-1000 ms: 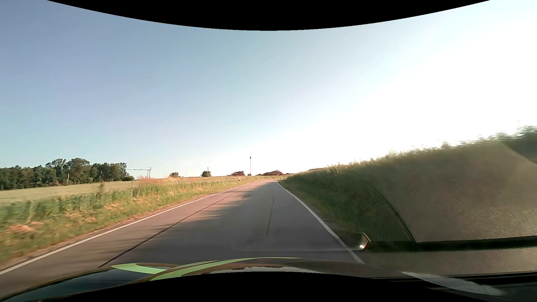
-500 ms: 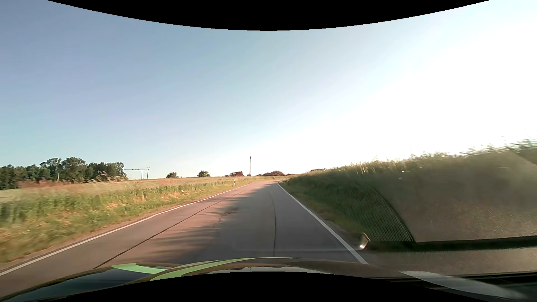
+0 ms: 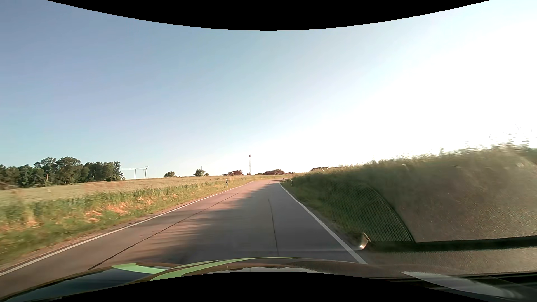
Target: Follow the waypoints while adhering to traffic rules and regulations
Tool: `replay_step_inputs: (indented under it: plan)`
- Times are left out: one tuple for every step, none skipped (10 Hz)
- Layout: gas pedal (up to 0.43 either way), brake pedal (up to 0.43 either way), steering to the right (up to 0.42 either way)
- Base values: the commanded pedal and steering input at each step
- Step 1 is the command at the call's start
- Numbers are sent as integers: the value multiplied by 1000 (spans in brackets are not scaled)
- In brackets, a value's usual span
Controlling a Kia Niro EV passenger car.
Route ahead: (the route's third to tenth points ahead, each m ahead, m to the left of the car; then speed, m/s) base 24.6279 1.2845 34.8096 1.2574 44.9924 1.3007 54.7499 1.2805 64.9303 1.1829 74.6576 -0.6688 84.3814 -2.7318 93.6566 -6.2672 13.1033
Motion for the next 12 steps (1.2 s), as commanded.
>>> replay_step_inputs:
  plan:
    - [260, 0, -4]
    - [260, 0, -3]
    - [260, 0, -3]
    - [268, 0, -4]
    - [268, 0, -7]
    - [260, 0, -9]
    - [228, 0, -9]
    - [0, 0, -9]
    - [0, 0, -9]
    - [0, 0, -6]
    - [0, 0, -3]
    - [0, 0, 0]
